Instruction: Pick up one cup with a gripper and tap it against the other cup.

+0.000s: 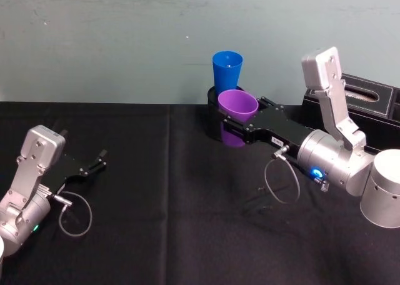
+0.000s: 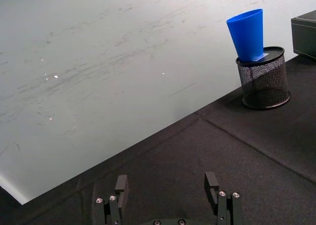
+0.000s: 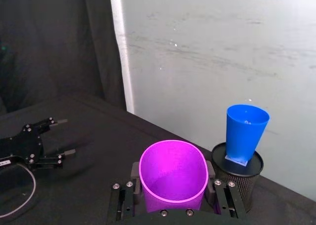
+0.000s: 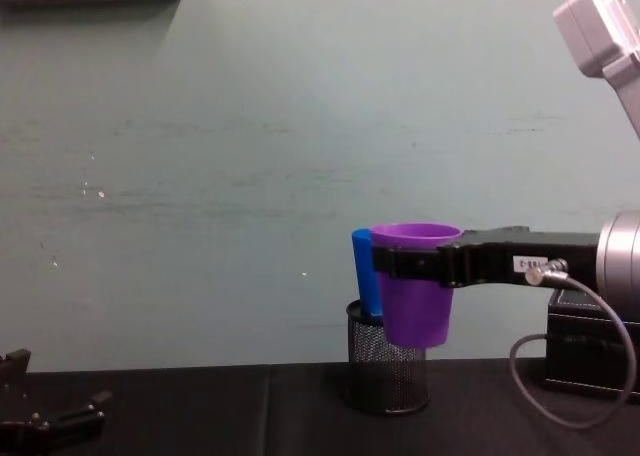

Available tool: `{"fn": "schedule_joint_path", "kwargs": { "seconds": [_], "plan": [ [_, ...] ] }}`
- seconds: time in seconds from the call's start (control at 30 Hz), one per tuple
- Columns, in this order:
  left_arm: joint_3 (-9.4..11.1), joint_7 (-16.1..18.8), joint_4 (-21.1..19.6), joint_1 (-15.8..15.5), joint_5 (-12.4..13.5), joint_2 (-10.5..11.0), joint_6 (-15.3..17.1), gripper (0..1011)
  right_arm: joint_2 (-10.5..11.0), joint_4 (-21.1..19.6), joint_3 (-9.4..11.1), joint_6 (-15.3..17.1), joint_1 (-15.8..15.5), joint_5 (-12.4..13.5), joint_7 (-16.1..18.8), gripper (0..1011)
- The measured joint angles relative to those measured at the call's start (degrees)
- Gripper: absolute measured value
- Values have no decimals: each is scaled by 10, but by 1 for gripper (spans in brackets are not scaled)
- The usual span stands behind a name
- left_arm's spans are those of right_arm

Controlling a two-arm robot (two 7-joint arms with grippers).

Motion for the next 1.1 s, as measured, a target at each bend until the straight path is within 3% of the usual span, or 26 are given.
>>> {"fn": "schedule_joint_path", "kwargs": {
  "seconds": [1.1],
  "plan": [
    [0, 0, 0, 0, 0, 0, 0, 1012, 1, -3, -2, 3, 2, 0, 1, 724]
  ]
}}
